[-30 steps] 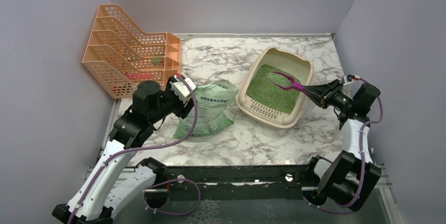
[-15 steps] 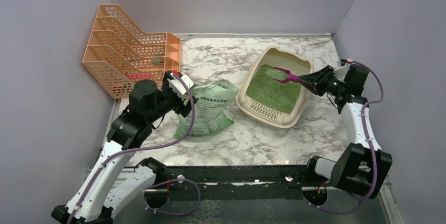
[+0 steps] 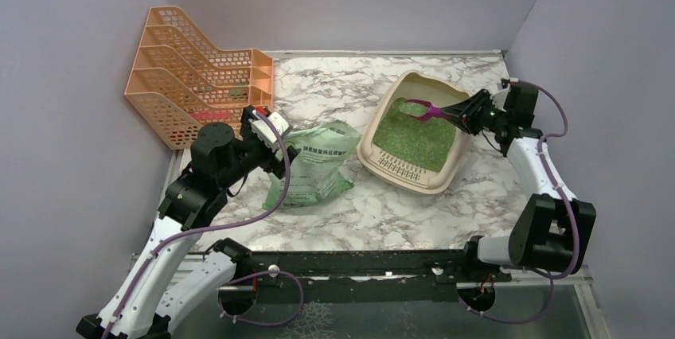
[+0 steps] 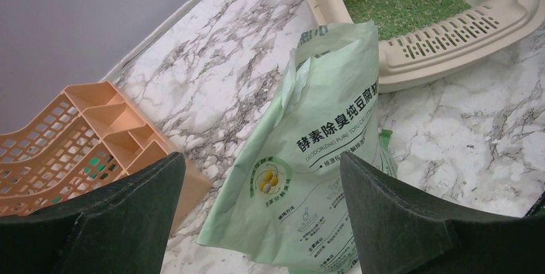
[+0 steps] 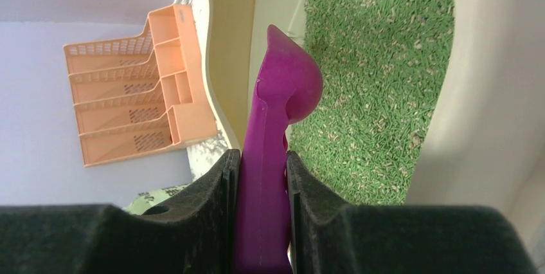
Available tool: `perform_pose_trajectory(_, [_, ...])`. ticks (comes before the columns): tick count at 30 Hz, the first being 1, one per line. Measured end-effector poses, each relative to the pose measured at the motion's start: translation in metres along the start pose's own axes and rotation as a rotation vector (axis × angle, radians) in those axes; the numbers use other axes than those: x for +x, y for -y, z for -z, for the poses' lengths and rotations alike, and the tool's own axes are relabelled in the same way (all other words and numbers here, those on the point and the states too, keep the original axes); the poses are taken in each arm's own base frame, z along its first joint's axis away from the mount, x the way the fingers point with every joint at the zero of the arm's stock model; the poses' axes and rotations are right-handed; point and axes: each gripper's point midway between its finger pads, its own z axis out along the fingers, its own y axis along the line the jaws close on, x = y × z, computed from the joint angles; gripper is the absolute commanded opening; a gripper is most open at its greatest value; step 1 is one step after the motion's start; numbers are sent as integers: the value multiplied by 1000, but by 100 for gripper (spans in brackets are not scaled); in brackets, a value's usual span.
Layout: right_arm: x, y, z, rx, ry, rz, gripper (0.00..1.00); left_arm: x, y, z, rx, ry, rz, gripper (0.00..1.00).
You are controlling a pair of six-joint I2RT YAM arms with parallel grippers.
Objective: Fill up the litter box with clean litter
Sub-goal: Pour the cat litter into the litter box.
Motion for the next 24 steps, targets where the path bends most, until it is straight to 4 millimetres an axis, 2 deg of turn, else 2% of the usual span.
perform_pose_trajectory(7, [-14, 0, -4, 17, 45, 6, 1, 0, 0, 0, -3, -1, 5, 92])
perform_pose_trajectory(14, [-12, 0, -5, 13, 33, 1, 1, 0, 0, 0, -6, -2, 15, 96])
perform_pose_trajectory(19, [1, -4, 4, -7, -1, 4, 1, 0, 0, 0, -6, -2, 20, 99])
perform_pose_trajectory(24, [26, -4, 26, 1, -26, 18, 1, 2, 0, -2, -4, -8, 24, 99])
